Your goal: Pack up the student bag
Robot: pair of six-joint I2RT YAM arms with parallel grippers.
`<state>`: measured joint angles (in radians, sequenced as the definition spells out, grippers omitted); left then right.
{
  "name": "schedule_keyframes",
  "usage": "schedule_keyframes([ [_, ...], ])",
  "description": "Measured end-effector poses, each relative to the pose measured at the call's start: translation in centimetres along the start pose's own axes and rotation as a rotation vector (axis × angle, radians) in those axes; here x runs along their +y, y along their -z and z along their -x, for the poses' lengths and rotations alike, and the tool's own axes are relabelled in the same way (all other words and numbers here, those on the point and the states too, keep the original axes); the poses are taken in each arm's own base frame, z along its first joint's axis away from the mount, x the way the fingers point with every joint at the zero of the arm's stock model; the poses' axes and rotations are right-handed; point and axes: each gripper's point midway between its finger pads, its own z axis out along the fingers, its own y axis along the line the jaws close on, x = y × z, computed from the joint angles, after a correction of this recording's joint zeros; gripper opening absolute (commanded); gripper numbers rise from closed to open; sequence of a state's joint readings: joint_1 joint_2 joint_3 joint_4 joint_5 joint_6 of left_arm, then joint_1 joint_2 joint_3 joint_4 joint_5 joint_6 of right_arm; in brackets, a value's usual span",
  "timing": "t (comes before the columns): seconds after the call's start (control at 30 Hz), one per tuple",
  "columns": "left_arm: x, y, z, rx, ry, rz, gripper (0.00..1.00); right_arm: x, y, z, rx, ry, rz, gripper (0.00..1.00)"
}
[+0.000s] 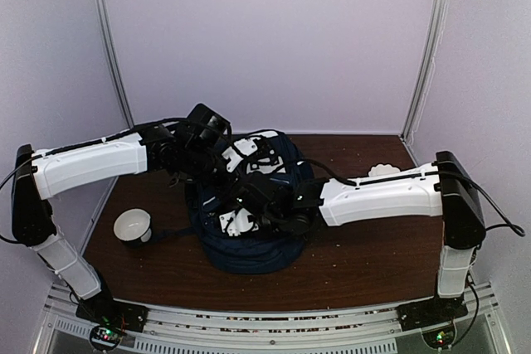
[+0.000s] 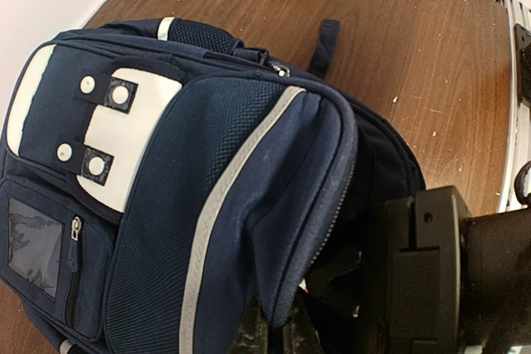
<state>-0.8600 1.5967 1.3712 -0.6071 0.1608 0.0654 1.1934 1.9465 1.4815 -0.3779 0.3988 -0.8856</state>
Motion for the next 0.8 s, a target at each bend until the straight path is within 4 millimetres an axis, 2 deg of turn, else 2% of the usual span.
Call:
schedule_keyframes([
  [0.2,0.0,0.0,0.0,0.000,0.000,0.000,0.00,0.7,0.0,0.3,-0.019,-0.010,0.038,0.19],
  [0.5,0.0,0.0,0.0,0.000,0.000,0.000,0.00,0.4,-0.4,0.8,-0.024,-0.023,0.032,0.04],
  [0.8,0.2,0.0,0.0,0.001,0.004,0.006,0.00,-0.5,-1.9,-0.4,0.044,-0.054,-0.022,0.00],
])
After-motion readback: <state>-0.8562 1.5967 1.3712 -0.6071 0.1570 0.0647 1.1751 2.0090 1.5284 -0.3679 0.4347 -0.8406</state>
